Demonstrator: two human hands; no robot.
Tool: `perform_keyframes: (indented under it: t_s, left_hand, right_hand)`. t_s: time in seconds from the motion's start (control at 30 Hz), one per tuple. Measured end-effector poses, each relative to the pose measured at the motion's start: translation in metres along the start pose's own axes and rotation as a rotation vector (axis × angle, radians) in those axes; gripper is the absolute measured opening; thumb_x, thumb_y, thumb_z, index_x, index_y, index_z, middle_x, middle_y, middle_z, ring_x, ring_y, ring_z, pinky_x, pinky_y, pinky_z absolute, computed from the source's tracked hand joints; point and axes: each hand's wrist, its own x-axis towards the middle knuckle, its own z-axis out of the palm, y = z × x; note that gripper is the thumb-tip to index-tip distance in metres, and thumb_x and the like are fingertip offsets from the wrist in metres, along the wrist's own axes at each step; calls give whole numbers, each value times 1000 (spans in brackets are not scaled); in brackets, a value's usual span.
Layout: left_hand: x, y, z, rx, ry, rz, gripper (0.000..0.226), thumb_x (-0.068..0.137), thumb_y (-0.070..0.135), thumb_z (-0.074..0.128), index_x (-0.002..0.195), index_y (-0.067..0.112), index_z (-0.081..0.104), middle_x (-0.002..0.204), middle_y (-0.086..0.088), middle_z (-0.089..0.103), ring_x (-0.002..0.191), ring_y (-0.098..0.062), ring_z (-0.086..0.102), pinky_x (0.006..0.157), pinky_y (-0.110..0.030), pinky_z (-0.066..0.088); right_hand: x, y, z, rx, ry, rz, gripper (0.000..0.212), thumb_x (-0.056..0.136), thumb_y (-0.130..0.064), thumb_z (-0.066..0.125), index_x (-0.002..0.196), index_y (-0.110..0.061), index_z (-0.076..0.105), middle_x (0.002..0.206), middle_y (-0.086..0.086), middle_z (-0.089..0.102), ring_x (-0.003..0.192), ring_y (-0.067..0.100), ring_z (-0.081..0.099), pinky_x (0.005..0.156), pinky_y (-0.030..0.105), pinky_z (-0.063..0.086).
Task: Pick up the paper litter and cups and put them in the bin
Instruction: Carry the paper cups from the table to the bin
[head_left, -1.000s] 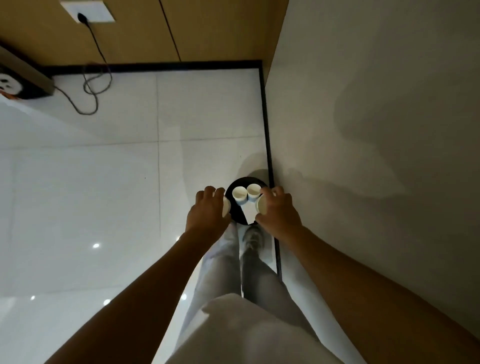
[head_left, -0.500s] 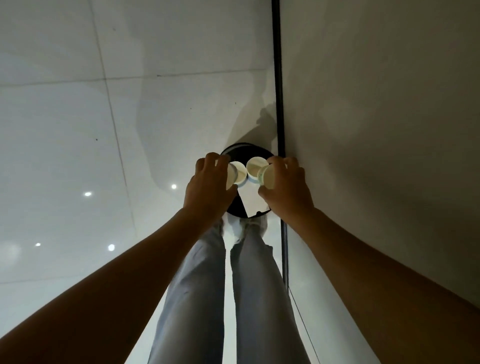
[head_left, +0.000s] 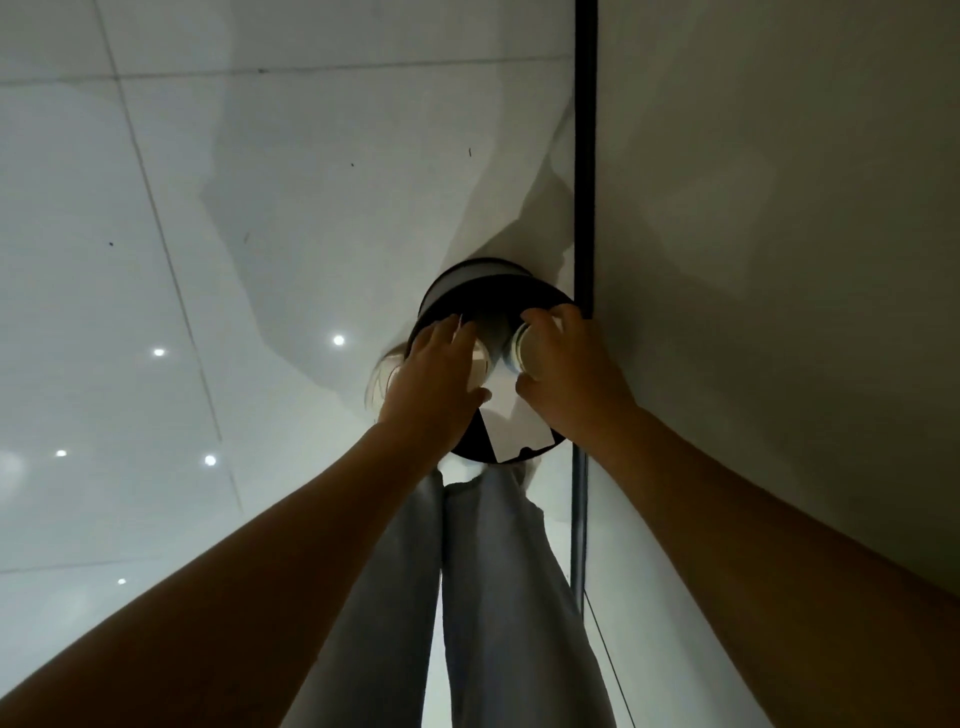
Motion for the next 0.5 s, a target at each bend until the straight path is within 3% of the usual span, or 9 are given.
perform_keyframes:
  t_s: [0.17, 0.27, 0.37, 0.5]
  left_hand:
    - [5, -10, 17, 86, -18, 71, 76, 87, 32, 67, 148, 15, 25, 154, -6, 24, 143, -27, 19, 114, -39, 32]
    - [7, -8, 19, 154, 21, 125, 79, 86, 34, 66, 149, 21, 21, 156, -6, 19, 144, -27, 15, 116, -39, 25]
    - [1, -6, 14, 174, 60, 119, 82, 87, 35, 66, 151, 21, 16, 159, -7, 11, 146, -27, 9, 118, -38, 18]
    - [-29, -3, -6, 163, 85, 93, 75, 89, 33, 64, 149, 18, 22, 157, -7, 15, 145, -25, 14, 118, -38, 22]
  right_hand:
    - [5, 8, 17, -70, -34, -65, 68, 90, -24, 65, 147, -20, 29, 151, 8, 25, 137, 30, 27, 102, 37, 43]
    - [6, 5, 22, -131, -26, -98, 74, 88, -27, 67, 149, -22, 25, 154, 8, 21, 141, 30, 20, 108, 38, 38]
    - [1, -2, 19, -143, 20, -90, 80, 85, -25, 70, 150, -24, 23, 157, 9, 16, 144, 32, 14, 111, 41, 34]
    - [-23, -15, 1, -129, 43, -76, 75, 86, -21, 68, 148, -23, 27, 158, 8, 14, 143, 32, 16, 110, 41, 34]
